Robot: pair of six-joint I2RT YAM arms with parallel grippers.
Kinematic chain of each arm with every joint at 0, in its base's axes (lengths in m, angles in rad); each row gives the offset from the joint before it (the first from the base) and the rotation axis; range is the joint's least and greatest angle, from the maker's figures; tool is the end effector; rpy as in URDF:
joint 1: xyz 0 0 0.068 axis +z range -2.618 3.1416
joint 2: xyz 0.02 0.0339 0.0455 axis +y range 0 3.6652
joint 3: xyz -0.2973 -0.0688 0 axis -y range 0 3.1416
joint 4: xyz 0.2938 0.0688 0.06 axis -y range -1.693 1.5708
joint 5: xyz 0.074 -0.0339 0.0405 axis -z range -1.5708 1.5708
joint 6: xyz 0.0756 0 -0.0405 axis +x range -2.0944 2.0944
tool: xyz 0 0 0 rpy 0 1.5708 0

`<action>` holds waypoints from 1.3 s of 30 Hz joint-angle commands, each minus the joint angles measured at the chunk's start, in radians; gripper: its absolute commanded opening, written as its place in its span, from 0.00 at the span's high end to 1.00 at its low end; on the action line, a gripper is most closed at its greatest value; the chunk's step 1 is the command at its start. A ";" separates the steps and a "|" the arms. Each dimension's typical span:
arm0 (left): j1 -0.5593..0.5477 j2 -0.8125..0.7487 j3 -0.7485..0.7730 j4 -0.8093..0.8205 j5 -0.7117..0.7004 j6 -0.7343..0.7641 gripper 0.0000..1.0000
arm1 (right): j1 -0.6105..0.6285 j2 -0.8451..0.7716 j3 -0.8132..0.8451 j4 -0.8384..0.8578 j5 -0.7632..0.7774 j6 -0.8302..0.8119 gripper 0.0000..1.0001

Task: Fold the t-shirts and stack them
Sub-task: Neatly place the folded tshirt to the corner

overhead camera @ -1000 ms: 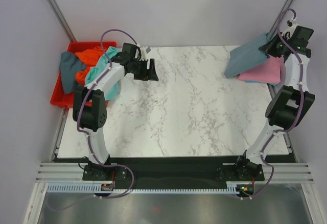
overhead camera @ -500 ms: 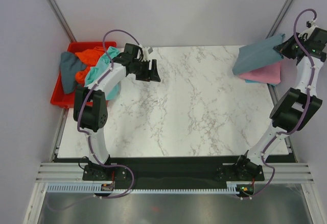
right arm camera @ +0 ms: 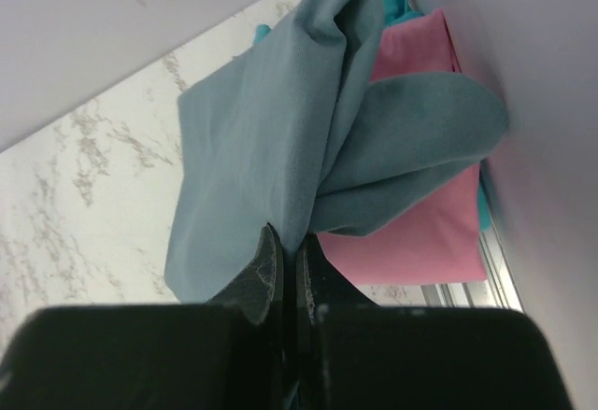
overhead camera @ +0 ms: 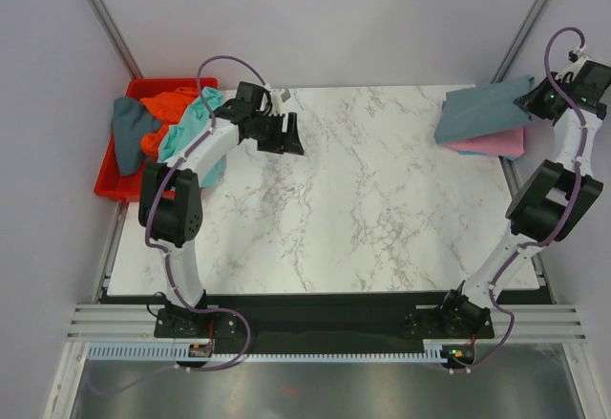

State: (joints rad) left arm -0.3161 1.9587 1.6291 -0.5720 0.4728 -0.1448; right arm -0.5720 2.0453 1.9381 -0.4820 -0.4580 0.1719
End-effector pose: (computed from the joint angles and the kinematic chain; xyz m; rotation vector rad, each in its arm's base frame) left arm 0.4812 -0.1936 0.2396 0.4203 2.4600 -0.7808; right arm 0.4993 -0.2817 0.3274 0.5162 2.0384 0.2551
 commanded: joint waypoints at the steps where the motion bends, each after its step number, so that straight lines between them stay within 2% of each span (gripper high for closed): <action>1: -0.012 -0.061 -0.021 0.023 0.001 -0.001 0.21 | 0.012 0.056 0.044 0.036 0.091 -0.064 1.00; 18: -0.104 -0.103 -0.060 0.003 -0.115 0.082 0.17 | 0.121 0.228 0.226 0.040 0.429 -0.132 1.00; 28: -0.150 -0.089 -0.032 -0.014 -0.169 0.102 0.14 | 0.143 0.236 0.187 0.037 0.602 -0.156 1.00; 29: -0.150 -0.089 -0.032 -0.017 -0.174 0.103 0.14 | 0.144 0.231 0.183 0.036 0.608 -0.161 0.89; 30: -0.150 -0.093 -0.032 -0.017 -0.184 0.105 0.14 | 0.146 0.224 0.180 0.033 0.611 -0.164 0.60; 33: -0.150 -0.113 -0.031 -0.016 -0.203 0.116 0.13 | 0.150 0.181 0.170 0.031 0.611 -0.166 0.32; 34: -0.150 -0.119 -0.031 -0.015 -0.215 0.119 0.12 | 0.158 0.149 0.164 0.031 0.611 -0.164 0.28; 36: -0.150 -0.142 -0.028 -0.012 -0.264 0.123 0.11 | 0.167 0.110 0.142 0.028 0.616 -0.152 0.12; 39: -0.149 -0.167 -0.002 -0.005 -0.350 0.143 0.09 | 0.188 0.015 0.085 0.031 0.608 -0.140 0.04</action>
State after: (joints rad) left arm -0.4667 1.8771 1.5681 -0.5976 0.2295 -0.0586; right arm -0.4129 2.2177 2.0464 -0.4820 0.1265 0.0231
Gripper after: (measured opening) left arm 0.900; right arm 0.934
